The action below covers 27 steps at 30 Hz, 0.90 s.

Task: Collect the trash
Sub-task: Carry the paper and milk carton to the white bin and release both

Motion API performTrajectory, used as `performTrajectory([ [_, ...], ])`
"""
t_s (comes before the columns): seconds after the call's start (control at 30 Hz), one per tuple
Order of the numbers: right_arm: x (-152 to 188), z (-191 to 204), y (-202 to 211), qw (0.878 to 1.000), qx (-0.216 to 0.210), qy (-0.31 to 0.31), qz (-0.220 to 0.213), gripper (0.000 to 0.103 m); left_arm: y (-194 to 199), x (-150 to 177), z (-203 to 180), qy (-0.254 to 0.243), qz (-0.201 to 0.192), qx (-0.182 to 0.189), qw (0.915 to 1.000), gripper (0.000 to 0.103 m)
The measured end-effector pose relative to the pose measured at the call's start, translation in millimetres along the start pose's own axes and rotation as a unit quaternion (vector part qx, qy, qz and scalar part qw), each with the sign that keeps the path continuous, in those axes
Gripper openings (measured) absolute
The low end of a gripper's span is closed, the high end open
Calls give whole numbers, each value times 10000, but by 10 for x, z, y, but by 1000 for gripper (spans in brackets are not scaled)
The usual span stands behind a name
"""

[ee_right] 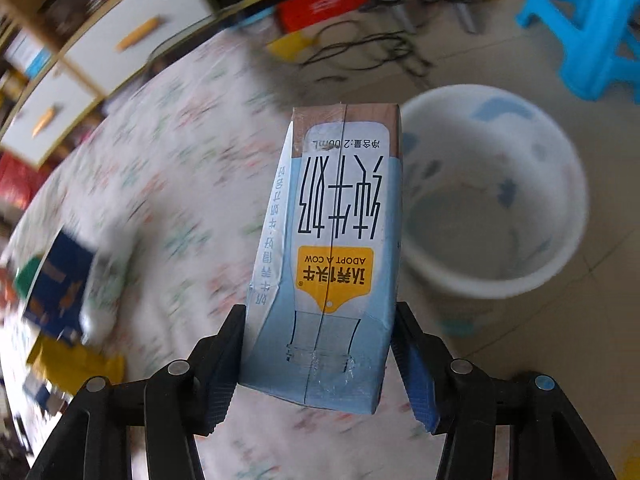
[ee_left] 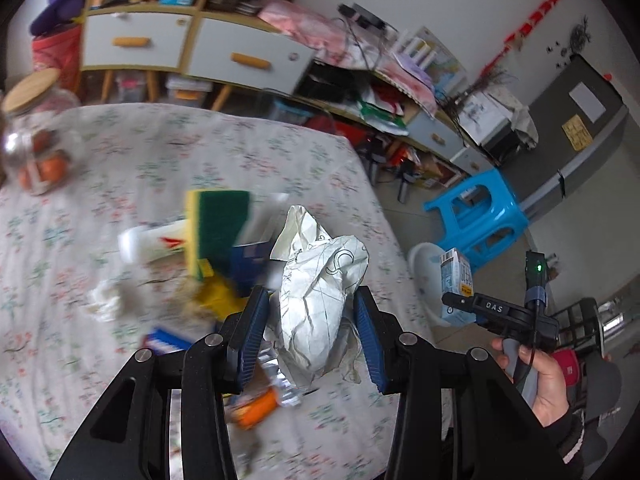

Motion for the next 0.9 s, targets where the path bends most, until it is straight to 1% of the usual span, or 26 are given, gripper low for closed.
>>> performTrajectory([
  [0.07,-85,-227,26,9996,-11,-284,-20,61,-105,-4,-199,-107,48,12,9999,46],
  [0.2,-261,-517,113,9982,-49,-547,-231,61,-297,45,-531,-399,95,-100,9991,46],
  [0.33,-366,-806,143,9956,-252,-831,-358,62,-547,71,-893,-711,236,-174,9970,46],
  [0.37,-399,-883,161,9944,-303,-912,-438,64,-603,72,-965,-786,262,-189,9964,46],
  [0.43,-439,-1028,215,9925,-283,-1060,-546,83,-732,75,-1181,-960,308,-190,9947,46],
  [0.47,-443,-1090,258,9912,-261,-1147,-605,84,-782,79,-1282,-1029,322,-173,9940,46],
  [0.53,-438,-1194,316,9890,-216,-1326,-621,85,-897,99,-1518,-1219,338,-124,9919,46],
  [0.67,-381,-1313,422,9878,-161,-1443,-570,85,-1072,161,-1980,-1581,330,7,9869,46],
  [0.8,-314,-1416,593,9890,-68,-1362,-568,85,-1255,257,-2348,-1832,380,126,9823,46],
  [0.9,-279,-1549,754,9902,211,-1212,-655,85,-1405,307,-2570,-1903,441,217,9805,46],
])
Point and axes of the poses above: each gripper's, at about its wrist camera, not at the fingertips, and y roughly against the way its jaws point, z to its left, x to its underside, the point moved 7 cm from there along -y, roughly the way its jaws point, and after that the axes turned 14 degrees about -x, right-handed, at the moved point
